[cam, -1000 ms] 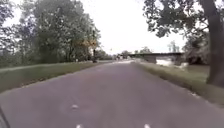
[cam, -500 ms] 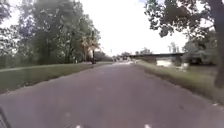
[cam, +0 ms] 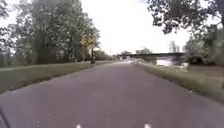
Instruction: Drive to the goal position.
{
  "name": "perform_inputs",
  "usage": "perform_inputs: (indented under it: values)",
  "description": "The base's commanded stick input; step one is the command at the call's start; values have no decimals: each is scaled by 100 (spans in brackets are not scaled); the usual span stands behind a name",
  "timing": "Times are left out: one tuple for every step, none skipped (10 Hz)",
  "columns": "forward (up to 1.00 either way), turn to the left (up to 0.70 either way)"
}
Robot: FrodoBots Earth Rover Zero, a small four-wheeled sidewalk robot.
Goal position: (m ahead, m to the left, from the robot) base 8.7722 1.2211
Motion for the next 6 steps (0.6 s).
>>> perform_inputs:
  values:
    - [100,0]
    - [100,-1]
    - [100,-14]
    - [100,-26]
    - [100,-19]
    - [100,0]
